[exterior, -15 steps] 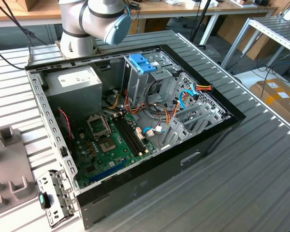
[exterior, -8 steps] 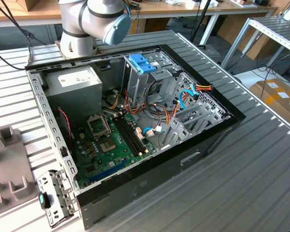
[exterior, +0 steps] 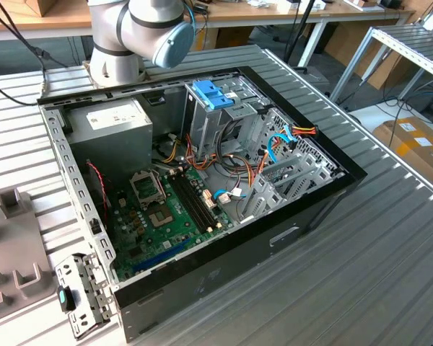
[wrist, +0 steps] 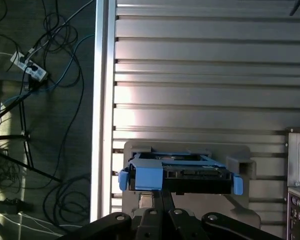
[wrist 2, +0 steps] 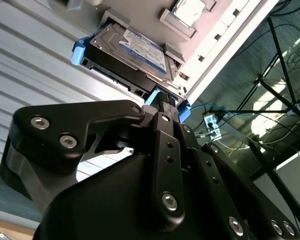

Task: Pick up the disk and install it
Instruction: 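Reach for the disk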

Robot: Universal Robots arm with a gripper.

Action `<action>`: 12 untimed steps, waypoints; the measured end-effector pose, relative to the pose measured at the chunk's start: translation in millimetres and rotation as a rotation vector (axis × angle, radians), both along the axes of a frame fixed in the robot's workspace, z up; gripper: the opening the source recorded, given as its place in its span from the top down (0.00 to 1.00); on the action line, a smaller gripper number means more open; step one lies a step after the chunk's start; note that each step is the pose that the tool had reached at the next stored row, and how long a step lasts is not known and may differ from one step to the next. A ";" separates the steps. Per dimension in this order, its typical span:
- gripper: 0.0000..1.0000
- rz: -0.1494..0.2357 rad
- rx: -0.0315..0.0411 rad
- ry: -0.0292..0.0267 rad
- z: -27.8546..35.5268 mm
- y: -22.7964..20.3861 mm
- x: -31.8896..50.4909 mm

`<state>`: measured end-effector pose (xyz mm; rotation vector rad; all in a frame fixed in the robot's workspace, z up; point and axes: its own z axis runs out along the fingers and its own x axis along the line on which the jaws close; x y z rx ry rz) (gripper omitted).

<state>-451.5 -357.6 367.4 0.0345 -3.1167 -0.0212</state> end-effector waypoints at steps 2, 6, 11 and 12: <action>0.89 0.002 -0.0001 0.0002 -1.1 0.6 -0.7; 0.89 0.002 -0.0005 0.0000 -4.2 7.0 -1.8; 0.89 0.003 -0.0026 0.0000 -7.3 11.4 -2.2; 0.89 0.003 -0.0027 0.0001 -7.2 11.3 -2.2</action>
